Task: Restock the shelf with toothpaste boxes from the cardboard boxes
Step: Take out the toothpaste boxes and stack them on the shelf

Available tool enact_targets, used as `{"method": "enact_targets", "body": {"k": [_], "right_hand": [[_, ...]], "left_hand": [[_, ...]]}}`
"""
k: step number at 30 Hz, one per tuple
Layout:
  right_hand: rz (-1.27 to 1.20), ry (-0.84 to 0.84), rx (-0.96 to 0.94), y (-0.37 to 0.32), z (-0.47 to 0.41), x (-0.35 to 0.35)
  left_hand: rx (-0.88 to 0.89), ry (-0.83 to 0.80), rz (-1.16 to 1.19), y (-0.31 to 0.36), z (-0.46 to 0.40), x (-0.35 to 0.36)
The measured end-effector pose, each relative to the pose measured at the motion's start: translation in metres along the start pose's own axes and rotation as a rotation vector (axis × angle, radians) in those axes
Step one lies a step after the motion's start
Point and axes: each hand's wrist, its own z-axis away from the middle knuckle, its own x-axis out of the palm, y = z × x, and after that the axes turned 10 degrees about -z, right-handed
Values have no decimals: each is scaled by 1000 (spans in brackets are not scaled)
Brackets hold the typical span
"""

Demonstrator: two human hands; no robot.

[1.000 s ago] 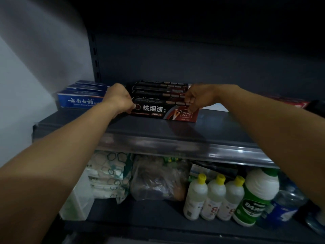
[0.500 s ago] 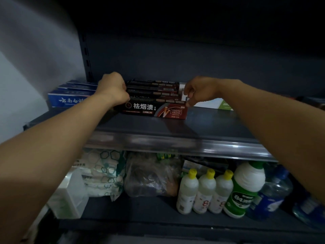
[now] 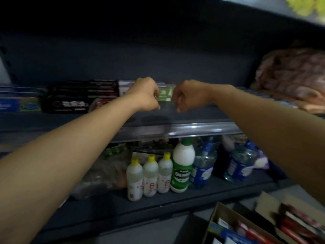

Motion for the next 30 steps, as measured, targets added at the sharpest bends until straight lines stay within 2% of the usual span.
{"method": "enact_targets", "body": {"k": [10,17,25,30], "right_hand": [[97,-78,222,142,163,33],[71,-194,343,226,263,100],[-19,-308,431,280,334,203],[-127,-388,393,290,350,249]], "left_hand": [[334,-255,-74,165,24,114],[481,-493,-150,247,66,217],[574,-748,-200,292,124,328],[585,-820,-225,288,144,366]]}}
